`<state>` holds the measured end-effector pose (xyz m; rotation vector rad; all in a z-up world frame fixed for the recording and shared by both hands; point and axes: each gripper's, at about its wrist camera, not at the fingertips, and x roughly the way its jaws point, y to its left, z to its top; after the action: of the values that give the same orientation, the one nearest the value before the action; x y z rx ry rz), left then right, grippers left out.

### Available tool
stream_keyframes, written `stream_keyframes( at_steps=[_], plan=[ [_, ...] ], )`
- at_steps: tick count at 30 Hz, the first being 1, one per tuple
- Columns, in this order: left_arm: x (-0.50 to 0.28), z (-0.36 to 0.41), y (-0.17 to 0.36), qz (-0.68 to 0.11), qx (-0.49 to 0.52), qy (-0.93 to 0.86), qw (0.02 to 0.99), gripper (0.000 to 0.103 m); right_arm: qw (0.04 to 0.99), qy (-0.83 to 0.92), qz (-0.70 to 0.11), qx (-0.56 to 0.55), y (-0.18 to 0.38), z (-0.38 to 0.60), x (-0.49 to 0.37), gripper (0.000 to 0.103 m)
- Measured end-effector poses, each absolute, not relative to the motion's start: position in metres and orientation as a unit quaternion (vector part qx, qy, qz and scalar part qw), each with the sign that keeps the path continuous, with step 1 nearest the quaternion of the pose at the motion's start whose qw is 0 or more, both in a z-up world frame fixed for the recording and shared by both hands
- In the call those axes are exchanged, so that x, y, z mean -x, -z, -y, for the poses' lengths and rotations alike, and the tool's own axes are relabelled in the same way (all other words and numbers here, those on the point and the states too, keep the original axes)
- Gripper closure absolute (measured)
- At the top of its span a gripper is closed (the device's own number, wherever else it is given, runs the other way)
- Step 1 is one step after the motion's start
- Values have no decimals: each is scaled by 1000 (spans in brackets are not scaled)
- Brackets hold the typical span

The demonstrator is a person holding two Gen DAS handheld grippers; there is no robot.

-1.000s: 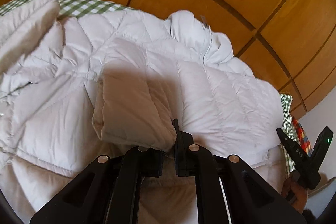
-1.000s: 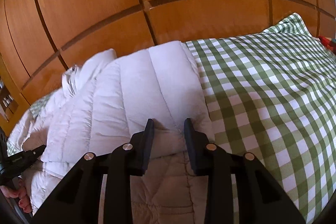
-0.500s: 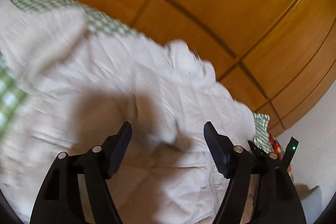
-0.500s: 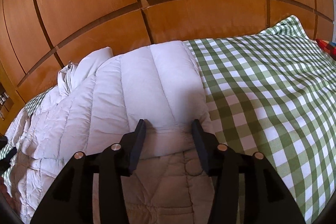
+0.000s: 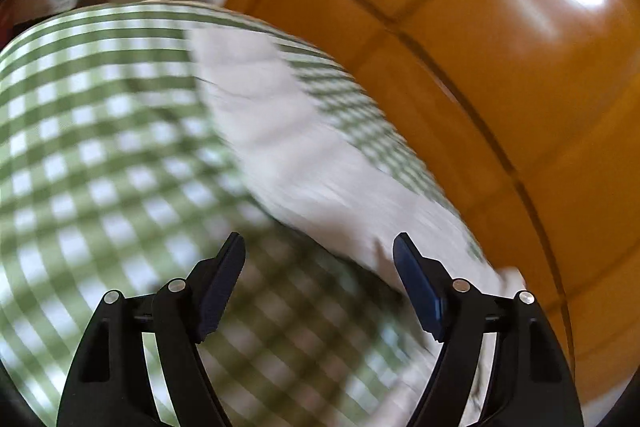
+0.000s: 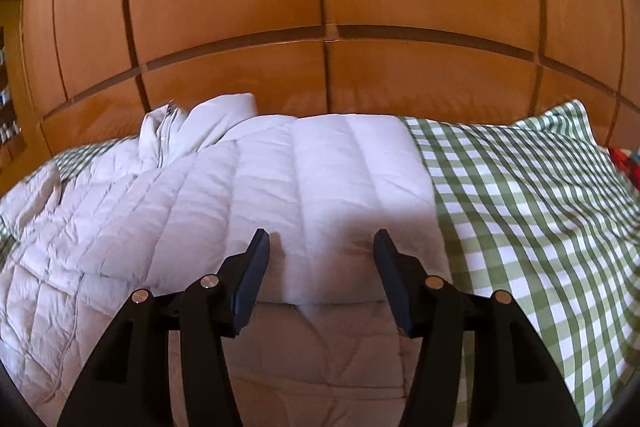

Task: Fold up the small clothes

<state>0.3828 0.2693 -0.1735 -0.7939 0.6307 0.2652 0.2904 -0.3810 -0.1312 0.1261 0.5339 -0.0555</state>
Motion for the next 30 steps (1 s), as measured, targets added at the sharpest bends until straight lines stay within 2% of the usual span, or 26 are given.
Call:
stream_keyframes(
  at_steps=[6, 9, 16, 19, 21, 23, 24, 27, 30],
  plan=[
    [-402, -344, 191, -297, 420, -170, 840, 29, 958, 30, -278, -70, 135, 385, -296, 45],
    [-416, -364, 199, -299, 440, -166, 831, 40, 957, 33, -281, -66, 136, 384, -297, 44],
    [-436, -378, 200, -282, 417, -154, 850, 48, 956, 38, -287, -58, 137, 382, -299, 44],
    [-436, -382, 204, -277, 416, -158, 852, 60, 955, 39, -288, -55, 137, 382, -300, 44],
    [-440, -384, 207, -285, 404, -161, 854, 73, 955, 41, -289, -53, 137, 381, -300, 44],
    [-442, -387, 210, -291, 403, -164, 852, 90, 955, 43, -289, -51, 137, 380, -300, 44],
    [-441, -390, 211, -293, 407, -164, 849, 95, 955, 43, -289, -50, 137, 380, -300, 44],
    [-436, -394, 209, -288, 410, -163, 850, 100, 955, 43, -289, -50, 137, 380, -300, 44],
    [-425, -392, 194, -271, 400, -177, 858, 101, 955, 43, -289, -50, 136, 380, -300, 44]
  ],
)
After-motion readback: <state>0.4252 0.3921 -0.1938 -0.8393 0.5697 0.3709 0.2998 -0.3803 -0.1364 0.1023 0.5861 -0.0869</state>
